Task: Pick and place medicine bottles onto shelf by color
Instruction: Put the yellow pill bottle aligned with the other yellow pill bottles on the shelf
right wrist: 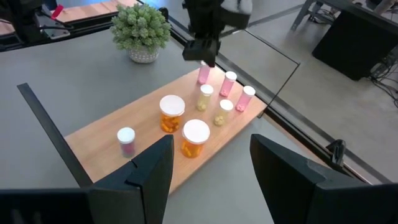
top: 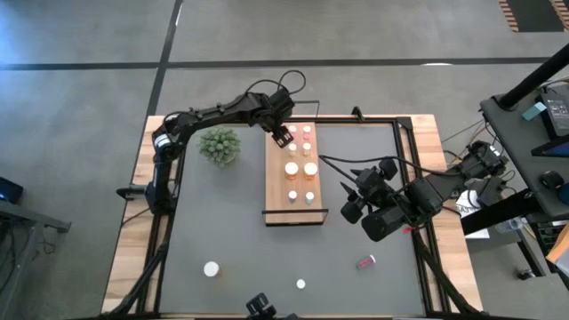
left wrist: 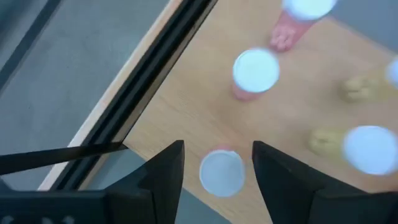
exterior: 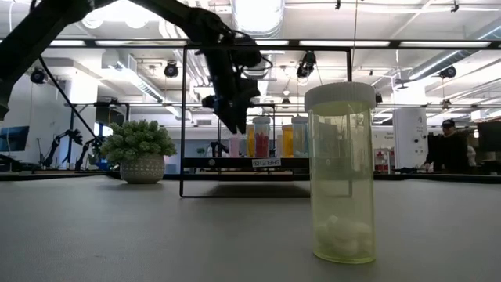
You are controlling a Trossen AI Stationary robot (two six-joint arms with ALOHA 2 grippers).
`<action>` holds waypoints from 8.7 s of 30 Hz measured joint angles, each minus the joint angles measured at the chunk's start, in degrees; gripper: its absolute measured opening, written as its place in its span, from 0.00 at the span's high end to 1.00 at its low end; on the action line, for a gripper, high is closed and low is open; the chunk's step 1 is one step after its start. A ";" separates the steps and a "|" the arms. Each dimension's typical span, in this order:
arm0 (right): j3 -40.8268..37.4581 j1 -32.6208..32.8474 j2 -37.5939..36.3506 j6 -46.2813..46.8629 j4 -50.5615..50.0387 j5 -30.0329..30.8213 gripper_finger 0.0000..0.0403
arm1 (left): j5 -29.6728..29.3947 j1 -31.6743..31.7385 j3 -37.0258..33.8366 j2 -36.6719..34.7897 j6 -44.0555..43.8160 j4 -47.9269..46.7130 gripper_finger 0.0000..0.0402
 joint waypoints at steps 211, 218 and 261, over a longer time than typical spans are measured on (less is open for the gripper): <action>0.01 0.00 -0.02 0.02 1.88 -0.01 0.50 | -42.52 -51.36 -23.49 -26.48 -16.33 28.83 0.78; 0.00 0.00 -0.02 0.02 1.87 -0.01 0.50 | -33.92 -42.79 -38.41 -34.95 -14.19 36.15 0.78; 0.01 -0.01 -0.02 0.02 3.13 -0.02 0.50 | -12.48 -12.93 -64.67 -20.87 -1.60 83.76 0.78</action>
